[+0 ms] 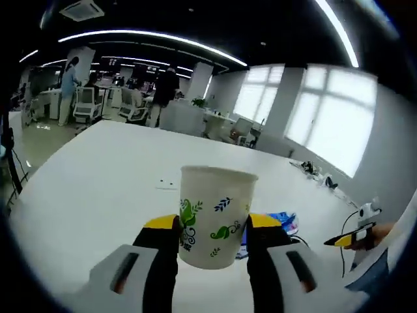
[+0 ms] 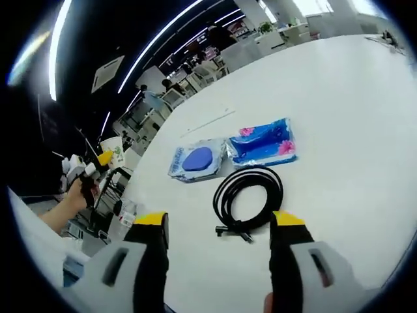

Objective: Arrange the tabletop items into an orderly group along one side of the table until the central work area is clear of visible clutter.

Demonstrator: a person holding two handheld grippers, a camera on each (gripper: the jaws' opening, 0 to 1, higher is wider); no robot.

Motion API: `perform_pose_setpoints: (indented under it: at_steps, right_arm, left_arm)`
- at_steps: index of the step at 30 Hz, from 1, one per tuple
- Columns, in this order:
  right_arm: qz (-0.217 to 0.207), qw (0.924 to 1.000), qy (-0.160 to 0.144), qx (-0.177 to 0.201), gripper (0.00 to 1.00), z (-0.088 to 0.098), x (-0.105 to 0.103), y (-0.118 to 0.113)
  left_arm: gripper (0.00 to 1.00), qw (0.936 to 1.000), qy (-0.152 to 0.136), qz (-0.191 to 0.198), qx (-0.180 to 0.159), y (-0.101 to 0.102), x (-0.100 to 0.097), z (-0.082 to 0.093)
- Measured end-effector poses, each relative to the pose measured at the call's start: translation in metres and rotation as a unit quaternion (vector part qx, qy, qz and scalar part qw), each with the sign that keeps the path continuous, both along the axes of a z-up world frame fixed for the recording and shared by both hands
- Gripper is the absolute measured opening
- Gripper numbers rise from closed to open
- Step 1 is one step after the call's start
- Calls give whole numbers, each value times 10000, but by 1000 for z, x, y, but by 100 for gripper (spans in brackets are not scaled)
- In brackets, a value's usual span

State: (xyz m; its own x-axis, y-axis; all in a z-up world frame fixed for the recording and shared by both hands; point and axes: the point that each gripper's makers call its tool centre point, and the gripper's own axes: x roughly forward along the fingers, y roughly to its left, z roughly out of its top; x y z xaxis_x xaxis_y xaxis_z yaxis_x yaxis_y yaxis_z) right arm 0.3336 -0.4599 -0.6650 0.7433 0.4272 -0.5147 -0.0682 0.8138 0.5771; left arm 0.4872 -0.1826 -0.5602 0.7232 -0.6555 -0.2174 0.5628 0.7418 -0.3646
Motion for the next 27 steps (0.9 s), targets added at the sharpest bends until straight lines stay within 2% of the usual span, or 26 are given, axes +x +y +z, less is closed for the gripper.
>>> perform_pose_setpoints:
  at_steps: [3,6,9,11,14,15,17,19,21,23,27]
  right_arm:
    - [176,9993,-299,168,61,23,9,10]
    - [377,9974,-528,306,60,44,16,21]
    - [699,9939,-822,220,60,64,24,32]
    - [1004,9894,-1036,150,59,82,27,43]
    - [1635,9773,-1350,6,55,108,29,62]
    - [1941,9703,-1439,-93,53,116,29,70]
    - [2470,9578,-1443,-279,53,121,26,83]
    - [2693,9477,-1651,-467,52,130,30,92]
    - [2683,9482,-1666,-352,48,137,33,96]
    - [2762,9451,-1732,-214,43,146,35,103]
    - [3161,9302,-1840,-310,34,153,35,117]
  left_arm:
    - [40,9991,-217,-284,-249,-20,-23,16]
    - [40,9980,-343,-408,-331,-32,-41,22]
    - [40,9972,-415,-558,-293,-42,-58,25]
    - [40,9964,-466,-700,-89,-47,-69,22]
    - [40,9947,-513,-875,185,-55,-82,17]
    - [40,9940,-522,-924,277,-57,-85,15]
    - [40,9923,-574,-1024,402,-61,-90,12]
    - [40,9916,-577,-1075,434,-67,-94,8]
    - [40,9911,-538,-1128,460,-71,-96,3]
    - [40,9893,-503,-1224,615,-76,-99,-1]
    - [40,9873,-547,-1329,680,-81,-103,-2]
